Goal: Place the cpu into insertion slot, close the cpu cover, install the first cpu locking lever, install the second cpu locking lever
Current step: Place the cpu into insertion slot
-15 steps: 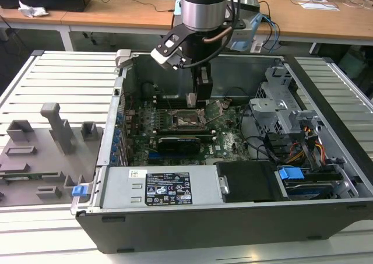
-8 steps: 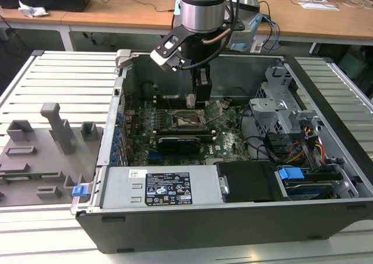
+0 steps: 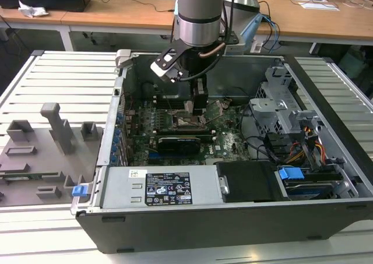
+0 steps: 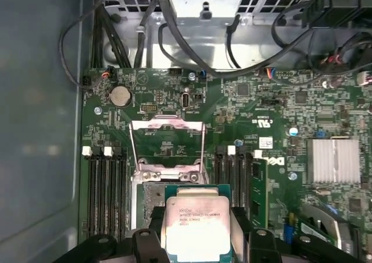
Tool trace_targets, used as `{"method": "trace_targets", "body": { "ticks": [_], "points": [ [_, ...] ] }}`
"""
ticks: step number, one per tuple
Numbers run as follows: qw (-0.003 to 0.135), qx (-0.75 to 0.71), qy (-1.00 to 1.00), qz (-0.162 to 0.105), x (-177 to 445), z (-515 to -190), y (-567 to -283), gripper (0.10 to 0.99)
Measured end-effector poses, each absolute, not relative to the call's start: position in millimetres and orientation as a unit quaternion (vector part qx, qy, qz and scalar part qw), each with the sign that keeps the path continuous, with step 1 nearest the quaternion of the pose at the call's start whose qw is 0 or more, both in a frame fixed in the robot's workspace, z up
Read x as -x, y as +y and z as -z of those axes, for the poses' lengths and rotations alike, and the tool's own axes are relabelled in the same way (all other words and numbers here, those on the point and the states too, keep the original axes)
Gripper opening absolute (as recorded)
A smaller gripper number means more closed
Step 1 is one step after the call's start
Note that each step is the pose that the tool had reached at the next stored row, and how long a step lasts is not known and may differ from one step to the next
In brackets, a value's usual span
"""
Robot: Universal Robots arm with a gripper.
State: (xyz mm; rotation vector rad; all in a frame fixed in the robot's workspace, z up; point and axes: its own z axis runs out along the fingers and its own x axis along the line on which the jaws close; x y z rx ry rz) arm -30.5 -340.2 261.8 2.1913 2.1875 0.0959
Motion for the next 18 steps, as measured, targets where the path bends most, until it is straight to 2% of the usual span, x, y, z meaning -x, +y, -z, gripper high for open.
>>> {"method": "trace_targets", "body": {
  "ticks": [18],
  "points": [
    [0.021,-0.707,0.706,-0.032,31.6,-250.8,-338.0,0.529]
  ]
}}
